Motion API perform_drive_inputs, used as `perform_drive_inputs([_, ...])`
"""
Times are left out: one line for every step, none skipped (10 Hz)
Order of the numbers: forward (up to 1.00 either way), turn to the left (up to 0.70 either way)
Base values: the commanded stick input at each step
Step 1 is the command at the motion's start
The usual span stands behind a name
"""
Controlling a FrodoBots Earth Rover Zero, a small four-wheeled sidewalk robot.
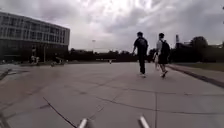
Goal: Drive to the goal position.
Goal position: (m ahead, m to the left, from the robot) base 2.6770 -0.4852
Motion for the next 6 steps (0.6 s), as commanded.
perform_drive_inputs([0.7, -0.35])
perform_drive_inputs([0.7, -0.35])
perform_drive_inputs([0.7, -0.35])
perform_drive_inputs([0.7, -0.35])
perform_drive_inputs([0.7, -0.35])
perform_drive_inputs([0.7, -0.35])
